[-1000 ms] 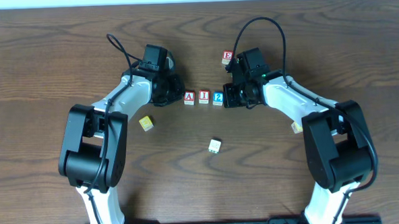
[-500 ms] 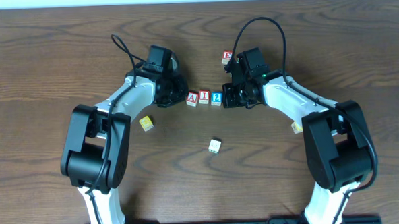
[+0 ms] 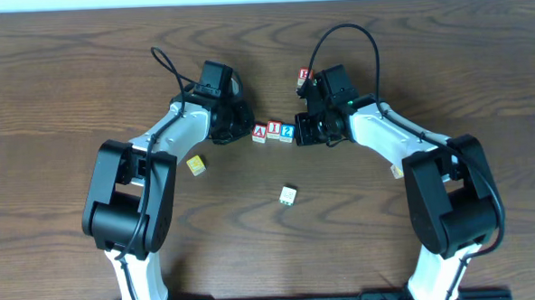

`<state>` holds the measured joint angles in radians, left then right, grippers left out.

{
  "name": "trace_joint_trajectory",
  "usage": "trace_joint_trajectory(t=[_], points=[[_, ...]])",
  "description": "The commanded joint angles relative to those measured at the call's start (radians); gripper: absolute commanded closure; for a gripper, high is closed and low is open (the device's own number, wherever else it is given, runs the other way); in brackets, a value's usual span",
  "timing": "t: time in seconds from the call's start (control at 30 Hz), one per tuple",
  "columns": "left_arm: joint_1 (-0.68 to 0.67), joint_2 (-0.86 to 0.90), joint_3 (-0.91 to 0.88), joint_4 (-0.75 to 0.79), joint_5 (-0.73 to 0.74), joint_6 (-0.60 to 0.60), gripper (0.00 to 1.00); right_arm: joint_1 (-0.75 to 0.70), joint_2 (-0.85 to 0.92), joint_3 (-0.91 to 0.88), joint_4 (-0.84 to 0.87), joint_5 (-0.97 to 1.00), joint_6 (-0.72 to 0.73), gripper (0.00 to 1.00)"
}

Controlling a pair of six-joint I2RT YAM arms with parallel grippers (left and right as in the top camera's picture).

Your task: Spell out Ai2

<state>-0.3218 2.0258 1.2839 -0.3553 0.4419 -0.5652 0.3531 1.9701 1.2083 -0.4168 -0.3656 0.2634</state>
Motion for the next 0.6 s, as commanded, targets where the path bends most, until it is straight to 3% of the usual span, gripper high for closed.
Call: trace_joint_trajectory(t=[0.0, 0.57], points=[[-0.011, 0.014, -0.008, 0.001, -0.006, -0.019, 0.95, 0.006, 0.008, 0.001, 0.005, -0.009, 0.013, 0.99], [-0.014, 0.014, -0.008, -0.008, -0.011, -0.027, 0.94, -0.003, 0.008, 0.01, 0.013, -0.002, 0.013, 0.99]])
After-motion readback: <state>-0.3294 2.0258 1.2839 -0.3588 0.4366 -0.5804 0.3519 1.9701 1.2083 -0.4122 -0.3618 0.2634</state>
